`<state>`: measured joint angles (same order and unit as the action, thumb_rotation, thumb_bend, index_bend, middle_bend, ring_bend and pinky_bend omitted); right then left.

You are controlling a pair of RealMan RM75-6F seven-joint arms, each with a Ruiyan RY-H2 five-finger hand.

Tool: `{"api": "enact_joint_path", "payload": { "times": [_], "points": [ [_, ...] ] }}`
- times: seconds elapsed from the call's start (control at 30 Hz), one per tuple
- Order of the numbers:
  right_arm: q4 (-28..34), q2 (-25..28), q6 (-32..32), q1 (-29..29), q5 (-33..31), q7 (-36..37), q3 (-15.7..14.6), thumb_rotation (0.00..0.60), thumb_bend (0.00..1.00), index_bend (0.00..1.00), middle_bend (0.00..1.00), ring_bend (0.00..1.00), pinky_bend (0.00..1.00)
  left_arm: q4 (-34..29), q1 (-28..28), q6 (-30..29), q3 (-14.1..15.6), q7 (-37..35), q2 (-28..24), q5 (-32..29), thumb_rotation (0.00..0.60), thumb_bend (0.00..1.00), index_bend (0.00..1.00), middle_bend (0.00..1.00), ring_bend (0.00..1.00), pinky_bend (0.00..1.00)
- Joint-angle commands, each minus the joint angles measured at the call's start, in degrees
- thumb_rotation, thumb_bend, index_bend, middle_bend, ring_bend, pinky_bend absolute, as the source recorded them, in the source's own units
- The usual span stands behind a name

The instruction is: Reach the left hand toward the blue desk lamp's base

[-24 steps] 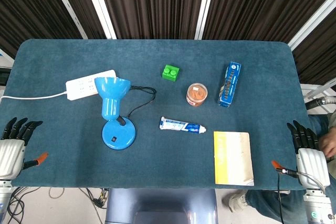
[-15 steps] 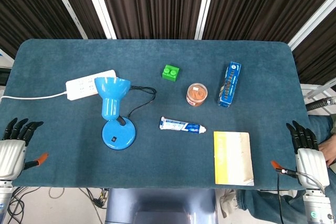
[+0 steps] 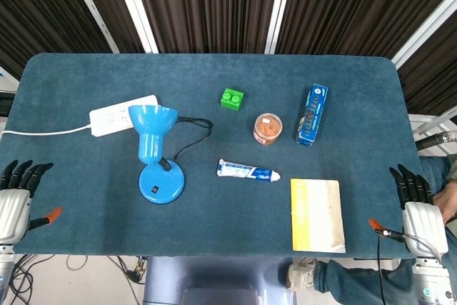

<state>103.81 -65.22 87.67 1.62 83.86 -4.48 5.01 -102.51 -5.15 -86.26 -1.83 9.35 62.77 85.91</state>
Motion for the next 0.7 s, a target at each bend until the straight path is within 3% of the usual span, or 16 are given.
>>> {"api": "enact_joint_path", "payload": {
  "times": [0.03, 0.1, 0.17, 0.27, 0.33, 0.4, 0.7],
  "points": [
    [0.0, 0.0, 0.1, 0.0, 0.0, 0.0, 0.0, 0.600, 0.10, 0.00, 0.02, 0.04, 0.00, 0.0, 0.0, 0.1, 0.0, -0.1, 0.0, 0.0, 0.600, 0.15, 0.16, 0.19, 0.08, 0.03],
    [0.0, 0.0, 0.1, 0.0, -0.1, 0.1, 0.1, 0.600, 0.10, 0.00, 0.02, 0.04, 0.00, 0.0, -0.1, 0.4, 0.0, -0.1, -0.1, -0.3, 0.600, 0.15, 0.16, 0.20, 0.08, 0.04],
    [0.0, 0.1, 0.1, -0.1, -0.2, 0.2, 0.1, 0.600, 0.10, 0.00, 0.02, 0.04, 0.00, 0.0, -0.1, 0.5, 0.0, -0.1, -0.1, -0.3, 0.600, 0.16, 0.16, 0.21, 0.11, 0.11],
    [0.1, 0.2, 0.0, 0.0, -0.1, 0.2, 0.0, 0.600, 0.10, 0.00, 0.02, 0.04, 0.00, 0.4, -0.4, 0.2, -0.2, 0.4, 0.3, 0.5, 0.600, 0.25, 0.22, 0.40, 0.36, 0.47],
    [0.1, 0.2, -0.2, 0.0, -0.3, 0.2, 0.0, 0.600, 0.10, 0.00, 0.02, 0.04, 0.00, 1.2, -0.8, -0.5, -0.8, 0.3, 1.2, 1.3, 0.600, 0.34, 0.24, 0.52, 0.50, 0.63],
    [0.0, 0.1, -0.4, 0.0, -0.6, 0.2, 0.1, 0.600, 0.10, 0.00, 0.02, 0.04, 0.00, 2.1, -1.3, -0.3, -1.2, -0.5, 2.5, 1.8, 0.600, 0.41, 0.25, 0.57, 0.57, 0.72],
    [0.3, 0.4, -0.2, -0.1, -0.9, 0.1, 0.2, 0.600, 0.10, 0.00, 0.02, 0.04, 0.00, 4.1, -6.4, 11.0, 1.6, 4.4, 5.2, 2.6, 0.600, 0.65, 0.24, 0.74, 0.70, 0.81]
  ]
}}
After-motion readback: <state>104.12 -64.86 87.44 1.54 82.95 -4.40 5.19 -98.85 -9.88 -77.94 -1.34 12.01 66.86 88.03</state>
